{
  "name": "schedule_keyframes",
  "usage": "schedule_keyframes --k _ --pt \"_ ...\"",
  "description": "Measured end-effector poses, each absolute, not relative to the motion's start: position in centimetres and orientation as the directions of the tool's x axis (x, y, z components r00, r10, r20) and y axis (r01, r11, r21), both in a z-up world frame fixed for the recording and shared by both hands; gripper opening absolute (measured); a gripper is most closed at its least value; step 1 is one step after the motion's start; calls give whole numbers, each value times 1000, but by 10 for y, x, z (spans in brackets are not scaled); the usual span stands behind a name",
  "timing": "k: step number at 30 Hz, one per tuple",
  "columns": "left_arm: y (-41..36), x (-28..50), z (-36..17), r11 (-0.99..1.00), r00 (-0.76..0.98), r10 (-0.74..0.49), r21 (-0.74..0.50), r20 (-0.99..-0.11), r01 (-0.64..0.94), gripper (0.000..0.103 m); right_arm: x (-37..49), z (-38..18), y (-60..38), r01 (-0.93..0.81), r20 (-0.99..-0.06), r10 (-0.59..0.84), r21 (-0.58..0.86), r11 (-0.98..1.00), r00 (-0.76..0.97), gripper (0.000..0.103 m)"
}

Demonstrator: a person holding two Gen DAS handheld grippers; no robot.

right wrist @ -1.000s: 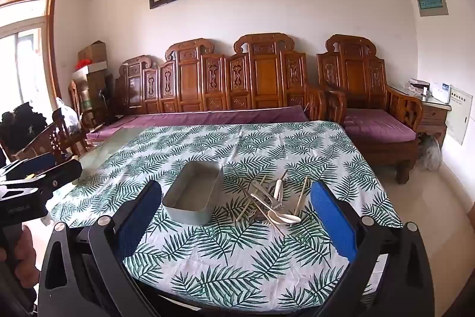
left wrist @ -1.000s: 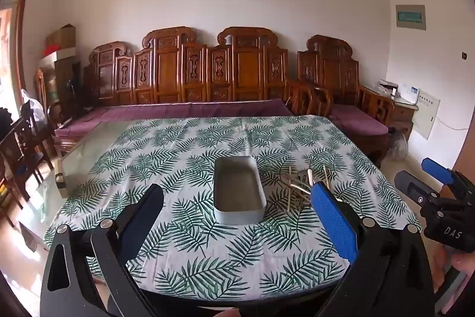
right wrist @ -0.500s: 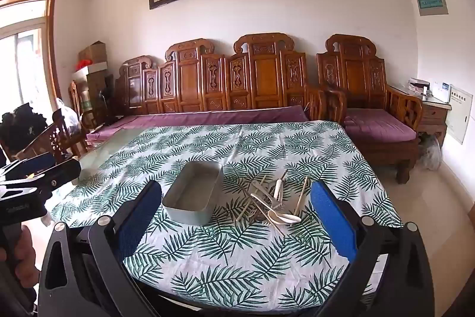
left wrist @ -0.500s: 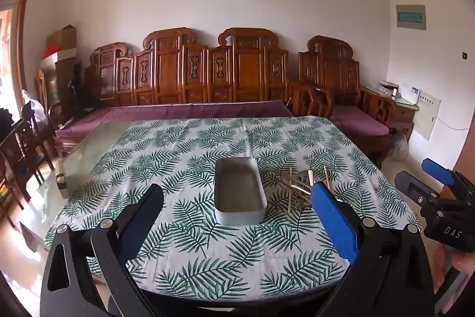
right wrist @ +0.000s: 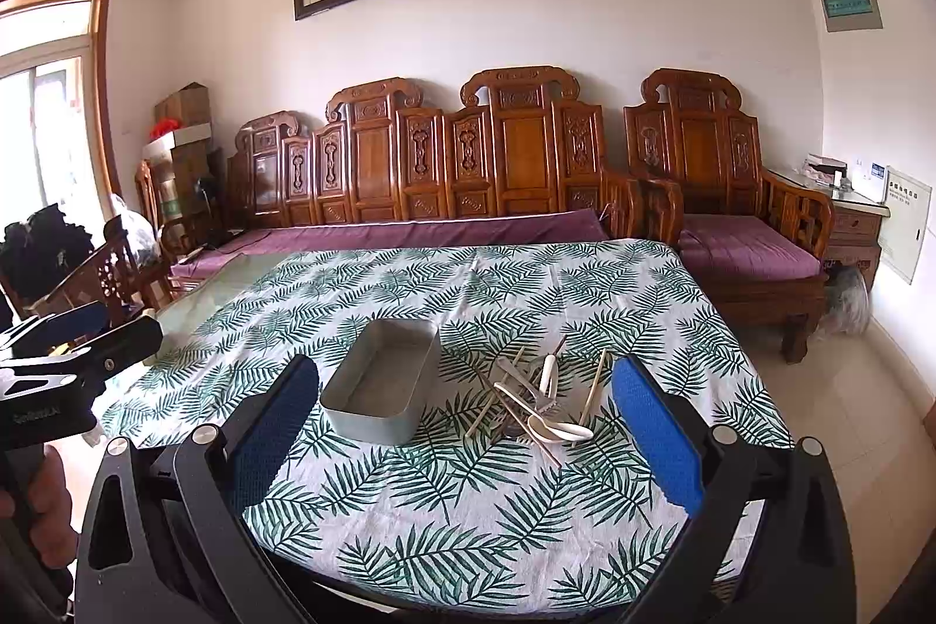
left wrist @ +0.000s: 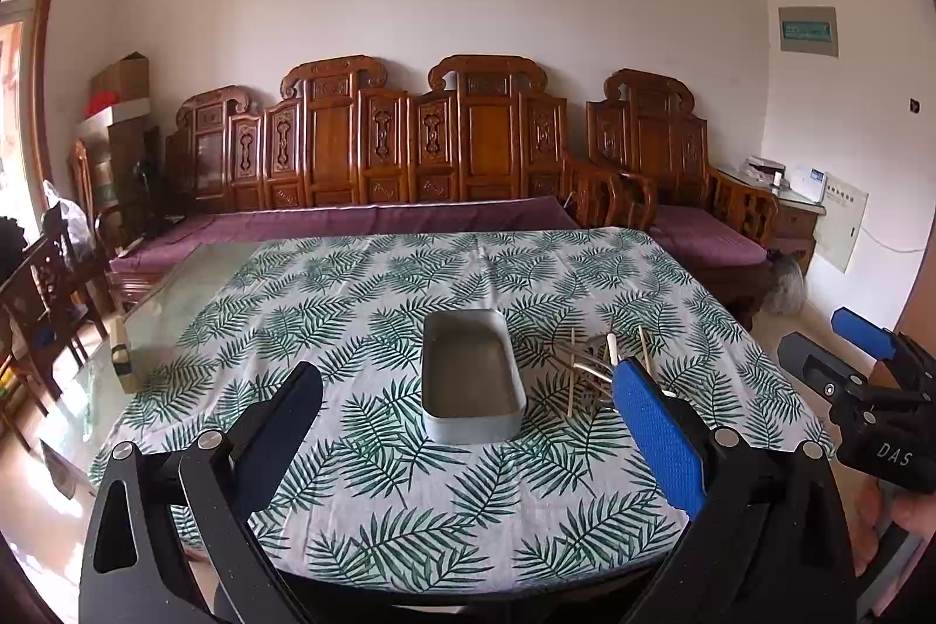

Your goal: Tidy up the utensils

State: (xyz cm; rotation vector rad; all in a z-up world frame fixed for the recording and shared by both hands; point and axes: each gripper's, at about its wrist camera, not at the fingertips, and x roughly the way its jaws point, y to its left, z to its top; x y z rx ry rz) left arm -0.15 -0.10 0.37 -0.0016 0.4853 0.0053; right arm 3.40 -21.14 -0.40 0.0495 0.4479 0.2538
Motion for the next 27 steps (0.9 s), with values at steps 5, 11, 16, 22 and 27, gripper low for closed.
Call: schedule_keyframes --k 5,11,16,22,27 --pt "-2 -1 2 1000 885 6 1 -465 -7 96 34 -5 -211 -231 -421 253 102 967 871 100" --pt "-2 -1 1 1000 885 6 1 -465 -6 96 34 -3 -213 -230 -420 251 102 968 872 100" --pt "-3 -1 1 1000 886 7 2 -463 -7 96 34 -2 -214 -231 -419 253 103 968 872 100" --pt "-5 -4 3 1000 888 6 6 -459 -4 96 34 -4 -210 -231 -418 253 103 967 872 100" --pt "-5 -5 5 1000 889 5 7 -457 -2 96 32 0 -207 -229 -417 251 103 968 873 100"
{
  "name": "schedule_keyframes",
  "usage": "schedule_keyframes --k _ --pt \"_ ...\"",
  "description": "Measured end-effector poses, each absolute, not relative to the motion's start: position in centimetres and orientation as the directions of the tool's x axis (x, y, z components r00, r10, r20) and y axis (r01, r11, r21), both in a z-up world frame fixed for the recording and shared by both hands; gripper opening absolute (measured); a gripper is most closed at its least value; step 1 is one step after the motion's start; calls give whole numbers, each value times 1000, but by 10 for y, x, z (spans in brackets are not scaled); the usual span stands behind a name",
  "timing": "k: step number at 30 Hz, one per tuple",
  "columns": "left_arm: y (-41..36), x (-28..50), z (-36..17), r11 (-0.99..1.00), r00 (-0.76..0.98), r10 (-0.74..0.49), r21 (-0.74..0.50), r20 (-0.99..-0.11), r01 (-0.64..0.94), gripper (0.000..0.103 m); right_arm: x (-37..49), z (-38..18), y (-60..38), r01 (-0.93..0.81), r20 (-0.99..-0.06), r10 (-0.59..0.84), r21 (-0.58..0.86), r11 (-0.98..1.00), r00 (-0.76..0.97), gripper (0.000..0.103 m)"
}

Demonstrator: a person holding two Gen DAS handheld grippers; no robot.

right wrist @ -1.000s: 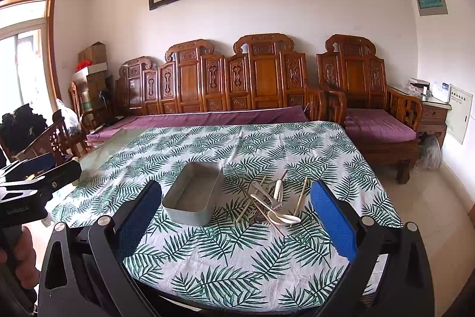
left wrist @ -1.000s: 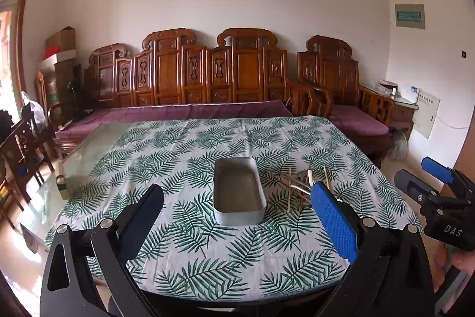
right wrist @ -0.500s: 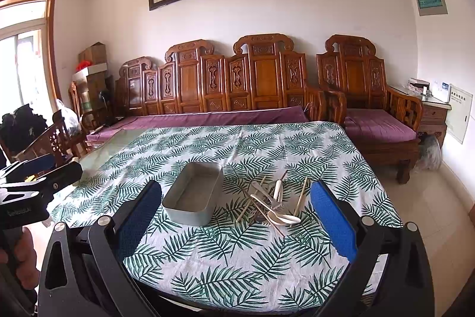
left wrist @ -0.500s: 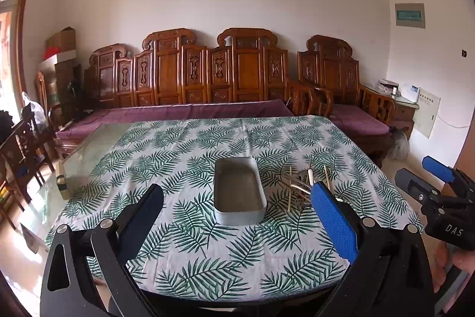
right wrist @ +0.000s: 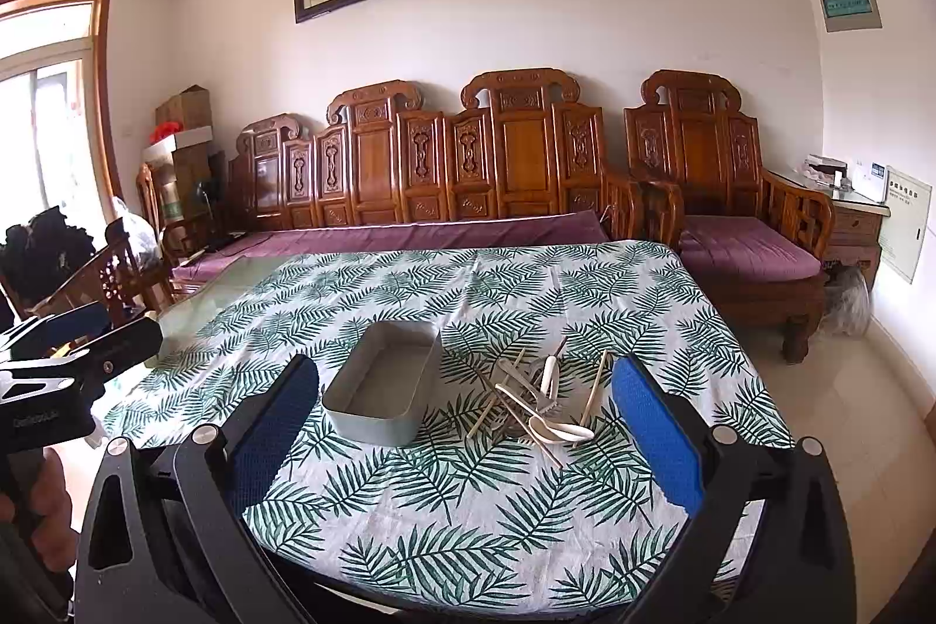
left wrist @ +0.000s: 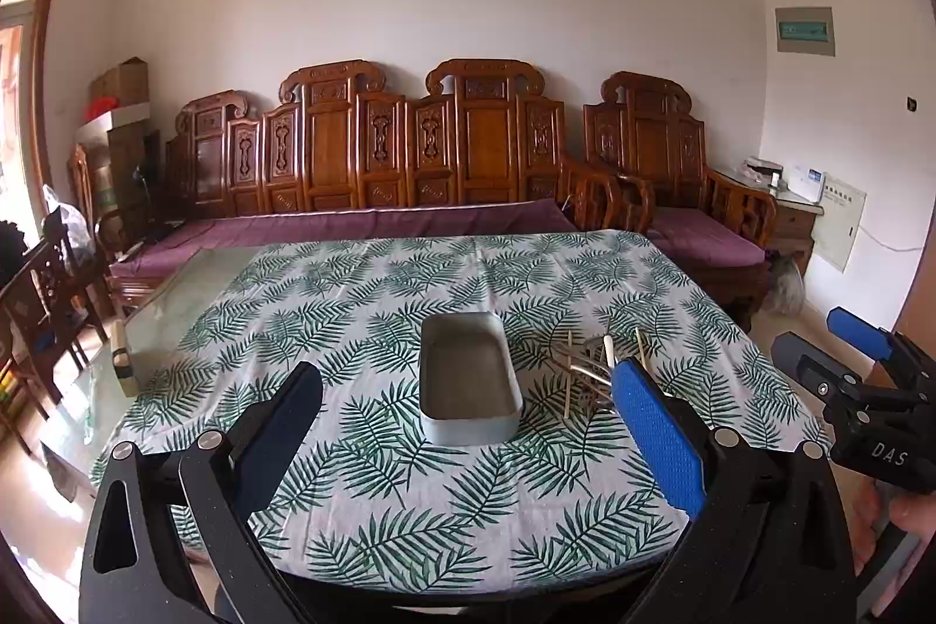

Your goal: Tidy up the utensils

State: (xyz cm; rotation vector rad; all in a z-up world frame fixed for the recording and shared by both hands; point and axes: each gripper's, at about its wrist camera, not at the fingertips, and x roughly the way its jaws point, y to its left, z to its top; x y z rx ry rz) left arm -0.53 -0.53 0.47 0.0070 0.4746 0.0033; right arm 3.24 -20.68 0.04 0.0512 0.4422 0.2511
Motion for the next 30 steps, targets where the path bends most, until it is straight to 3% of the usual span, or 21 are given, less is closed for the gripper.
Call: schedule_keyframes --k 30 --pt "-8 -7 5 1000 890 3 8 -455 1 96 29 7 -209 -229 -415 253 106 968 874 100"
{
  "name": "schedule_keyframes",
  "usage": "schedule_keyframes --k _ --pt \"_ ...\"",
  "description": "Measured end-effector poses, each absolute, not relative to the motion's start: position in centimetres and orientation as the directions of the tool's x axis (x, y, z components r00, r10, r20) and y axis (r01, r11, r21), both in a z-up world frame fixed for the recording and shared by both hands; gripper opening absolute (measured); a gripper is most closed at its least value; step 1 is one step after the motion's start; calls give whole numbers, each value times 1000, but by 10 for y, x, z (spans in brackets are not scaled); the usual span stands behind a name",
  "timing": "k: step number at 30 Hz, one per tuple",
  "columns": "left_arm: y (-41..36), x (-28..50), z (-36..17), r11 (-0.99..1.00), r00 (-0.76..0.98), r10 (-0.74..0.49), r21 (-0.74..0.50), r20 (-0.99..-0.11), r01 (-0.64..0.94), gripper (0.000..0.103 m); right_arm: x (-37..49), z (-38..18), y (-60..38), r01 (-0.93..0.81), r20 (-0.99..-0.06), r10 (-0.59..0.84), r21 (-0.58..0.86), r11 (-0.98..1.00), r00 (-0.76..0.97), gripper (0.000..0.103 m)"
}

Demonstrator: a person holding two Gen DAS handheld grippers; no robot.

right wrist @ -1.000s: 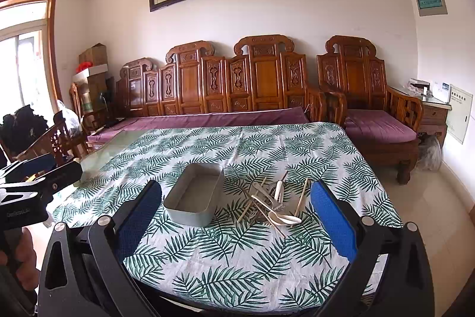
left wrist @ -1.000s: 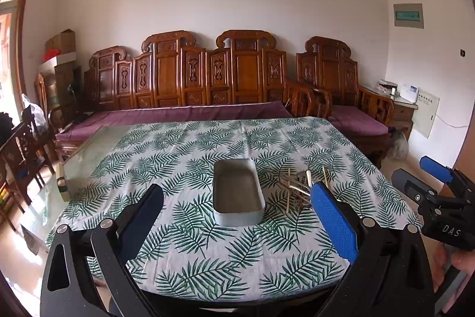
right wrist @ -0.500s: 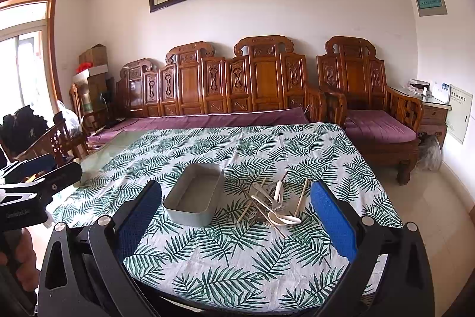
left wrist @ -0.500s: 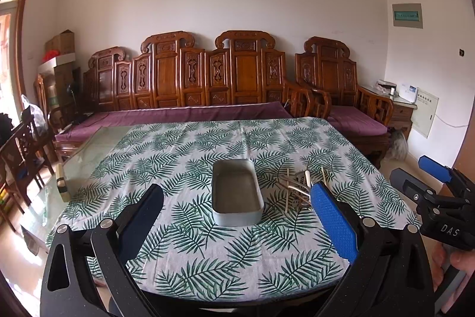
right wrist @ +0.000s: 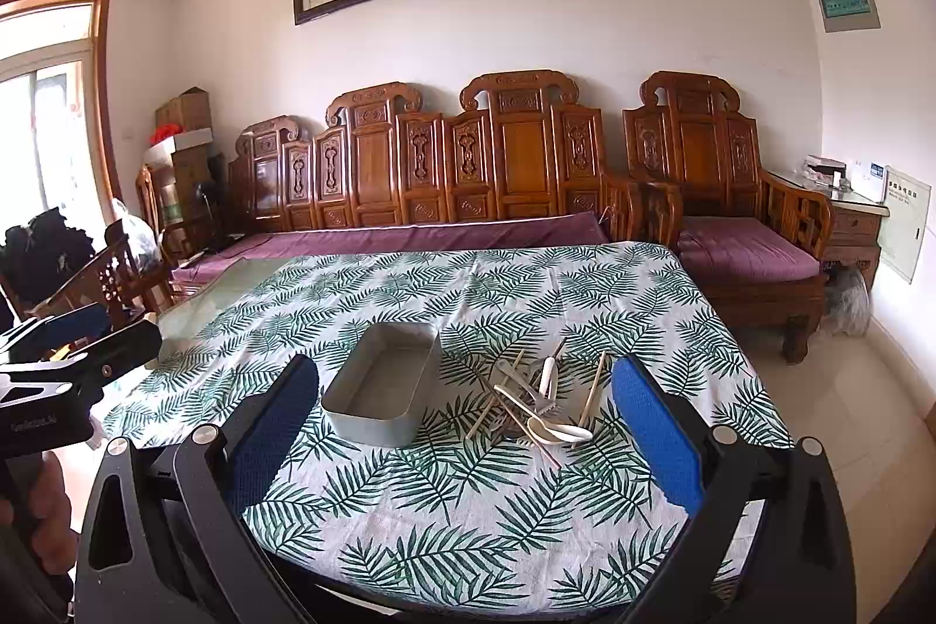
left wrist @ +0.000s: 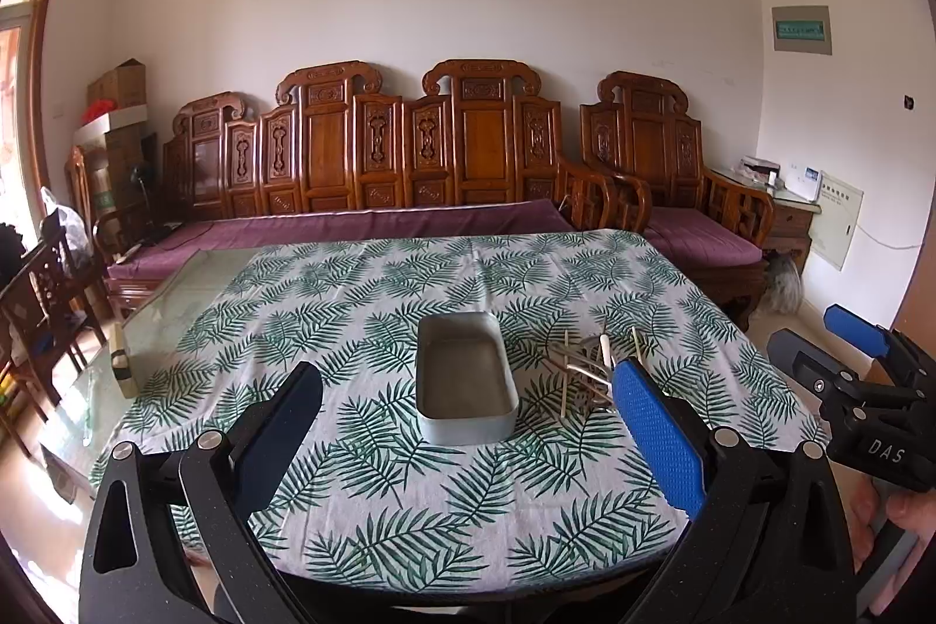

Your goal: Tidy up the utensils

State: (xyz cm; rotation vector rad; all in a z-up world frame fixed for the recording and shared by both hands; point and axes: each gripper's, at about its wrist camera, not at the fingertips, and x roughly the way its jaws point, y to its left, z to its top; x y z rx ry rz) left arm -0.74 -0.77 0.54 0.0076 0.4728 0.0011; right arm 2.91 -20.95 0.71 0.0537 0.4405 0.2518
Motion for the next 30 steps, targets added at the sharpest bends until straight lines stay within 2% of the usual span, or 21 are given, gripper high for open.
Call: schedule_keyframes --k 11,23,30 --pt "-10 -7 4 1000 888 0 11 -459 6 96 30 6 -211 -228 -415 251 105 968 874 100" --pt "-14 27 -25 998 842 -35 28 -538 59 96 59 -20 -221 -246 -450 256 82 966 855 100" --pt "-25 57 -48 991 804 -79 39 -590 125 96 97 -45 -238 -272 -507 265 61 960 821 88"
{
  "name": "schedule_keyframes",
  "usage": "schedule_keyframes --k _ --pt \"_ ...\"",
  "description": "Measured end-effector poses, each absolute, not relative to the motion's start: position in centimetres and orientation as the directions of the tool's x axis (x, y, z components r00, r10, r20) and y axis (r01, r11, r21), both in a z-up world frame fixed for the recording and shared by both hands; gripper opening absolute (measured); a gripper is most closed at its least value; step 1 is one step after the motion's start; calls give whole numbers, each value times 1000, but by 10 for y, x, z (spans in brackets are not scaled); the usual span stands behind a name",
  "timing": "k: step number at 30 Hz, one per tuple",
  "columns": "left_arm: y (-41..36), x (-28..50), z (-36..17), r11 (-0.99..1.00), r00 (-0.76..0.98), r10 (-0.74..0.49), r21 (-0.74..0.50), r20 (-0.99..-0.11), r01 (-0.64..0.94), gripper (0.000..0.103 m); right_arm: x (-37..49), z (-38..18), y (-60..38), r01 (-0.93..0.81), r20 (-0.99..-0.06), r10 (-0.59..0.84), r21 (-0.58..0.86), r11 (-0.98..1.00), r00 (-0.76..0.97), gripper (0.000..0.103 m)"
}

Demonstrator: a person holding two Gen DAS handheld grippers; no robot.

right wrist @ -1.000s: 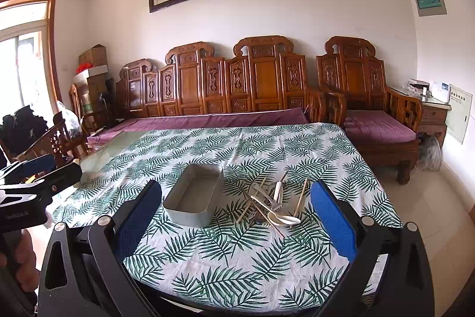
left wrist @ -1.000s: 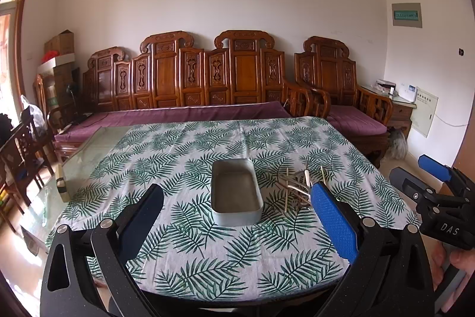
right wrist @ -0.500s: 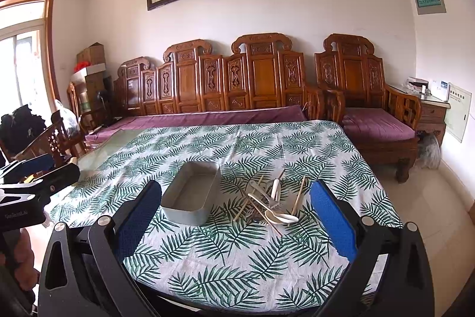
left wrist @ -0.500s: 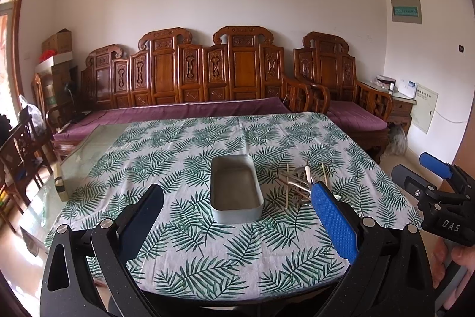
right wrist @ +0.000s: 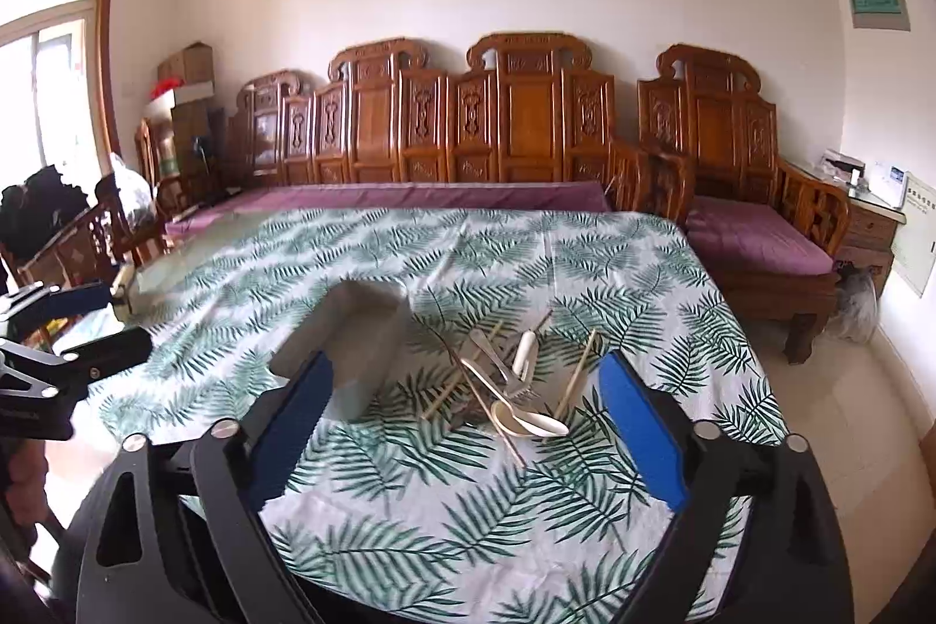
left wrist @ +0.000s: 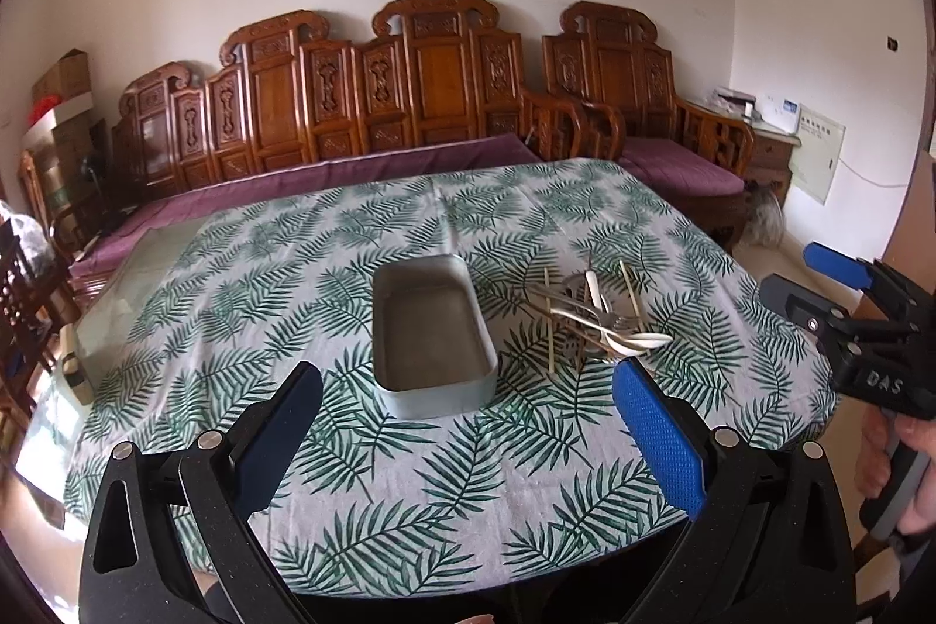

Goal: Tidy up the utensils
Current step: 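Reach the right gripper into the utensil pile and grasp a white plastic fork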

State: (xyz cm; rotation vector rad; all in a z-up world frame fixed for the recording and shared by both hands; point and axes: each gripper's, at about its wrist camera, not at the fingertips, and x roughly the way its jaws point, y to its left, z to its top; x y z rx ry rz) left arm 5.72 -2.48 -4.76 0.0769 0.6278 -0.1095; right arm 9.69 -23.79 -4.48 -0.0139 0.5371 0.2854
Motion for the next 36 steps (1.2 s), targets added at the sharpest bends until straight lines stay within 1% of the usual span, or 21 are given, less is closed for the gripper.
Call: schedule_keyframes --k 1,3,4,7,17,22,29,36 --pt "-27 62 -51 990 797 -88 36 -597 136 96 106 -50 -242 -278 -521 268 61 959 811 84" --pt "-30 70 -58 988 788 -97 35 -608 149 96 121 -59 -246 -286 -540 269 54 957 797 80" --pt "-32 76 -62 987 780 -106 32 -617 159 96 130 -64 -249 -287 -553 266 50 957 790 77" --pt "-37 89 -72 984 759 -127 16 -638 178 96 157 -82 -256 -282 -597 274 82 956 754 70" --pt "-52 123 -100 976 714 -161 -3 -682 217 96 229 -137 -254 -327 -706 292 91 941 645 60" --pt "-59 135 -110 975 694 -146 15 -705 220 96 257 -162 -267 -322 -746 303 125 939 594 53" --pt "-67 153 -129 976 657 -145 3 -740 220 96 272 -178 -272 -341 -772 329 154 927 544 50" --pt "-85 159 -150 968 636 -131 39 -760 246 96 273 -204 -260 -395 -812 343 152 906 473 47"
